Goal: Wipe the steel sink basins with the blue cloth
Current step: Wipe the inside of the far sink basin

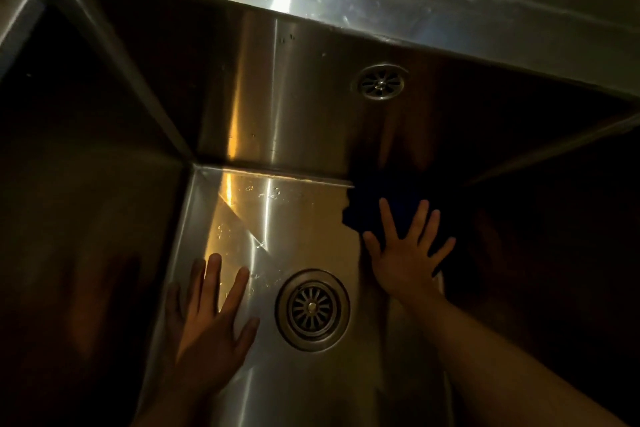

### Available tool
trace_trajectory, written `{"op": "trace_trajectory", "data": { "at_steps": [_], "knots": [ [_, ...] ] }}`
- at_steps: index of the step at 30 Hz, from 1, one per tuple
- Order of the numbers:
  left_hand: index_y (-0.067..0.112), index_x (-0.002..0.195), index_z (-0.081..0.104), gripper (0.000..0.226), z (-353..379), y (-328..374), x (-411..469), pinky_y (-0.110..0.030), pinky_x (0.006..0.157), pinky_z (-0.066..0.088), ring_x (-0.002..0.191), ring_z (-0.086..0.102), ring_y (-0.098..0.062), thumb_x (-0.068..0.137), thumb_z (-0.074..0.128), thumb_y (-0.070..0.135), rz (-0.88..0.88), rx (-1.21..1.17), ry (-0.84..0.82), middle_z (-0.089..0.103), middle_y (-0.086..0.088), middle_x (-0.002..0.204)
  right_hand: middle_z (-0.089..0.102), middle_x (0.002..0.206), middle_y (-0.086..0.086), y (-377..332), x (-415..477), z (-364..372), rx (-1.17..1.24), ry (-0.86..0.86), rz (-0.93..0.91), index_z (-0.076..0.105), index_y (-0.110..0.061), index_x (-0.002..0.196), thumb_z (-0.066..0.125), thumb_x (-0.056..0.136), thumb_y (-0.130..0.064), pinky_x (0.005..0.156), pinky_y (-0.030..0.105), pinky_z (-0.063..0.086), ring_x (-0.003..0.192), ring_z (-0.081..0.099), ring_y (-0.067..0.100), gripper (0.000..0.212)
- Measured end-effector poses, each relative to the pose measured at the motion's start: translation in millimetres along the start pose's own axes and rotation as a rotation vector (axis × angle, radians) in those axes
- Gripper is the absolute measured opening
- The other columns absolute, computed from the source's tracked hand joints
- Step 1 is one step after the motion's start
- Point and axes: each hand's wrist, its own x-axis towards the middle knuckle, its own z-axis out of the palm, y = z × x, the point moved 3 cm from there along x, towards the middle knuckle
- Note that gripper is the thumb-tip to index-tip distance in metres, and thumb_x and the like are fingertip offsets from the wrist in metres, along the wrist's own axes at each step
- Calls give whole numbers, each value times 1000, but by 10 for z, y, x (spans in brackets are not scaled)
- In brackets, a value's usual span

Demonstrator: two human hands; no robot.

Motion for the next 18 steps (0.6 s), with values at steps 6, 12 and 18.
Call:
{"op": "trace_trajectory", "data": {
  "at_steps": [6, 12, 18],
  "knots": [
    [33, 147, 30, 73, -17, -2, -7, -60, 114, 12, 149, 3, -29, 85, 11, 69, -26, 48, -9, 10, -10, 160, -35, 153, 9, -96, 118, 158, 63, 61, 27, -12, -53, 143, 6, 80, -83, 98, 54, -32, 137, -39, 26, 72],
    [35, 147, 28, 71, -21, -1, -5, -58, 113, 10, 149, 4, -29, 85, 14, 69, -26, 54, -9, 11, -10, 161, -49, 144, 10, -554, 90, 159, 169, 28, 20, -16, -48, 144, 4, 75, -87, 97, 57, -35, 130, -49, 28, 81],
    [36, 149, 22, 72, 59, -51, 18, -58, 113, 11, 148, 5, -31, 85, 20, 68, -2, 118, 10, 8, -9, 161, -56, 137, 13, -1481, -176, 126, 242, -65, -153, -24, -40, 144, -1, 74, -86, 93, 59, -39, 126, -52, 32, 87]
  ]
}}
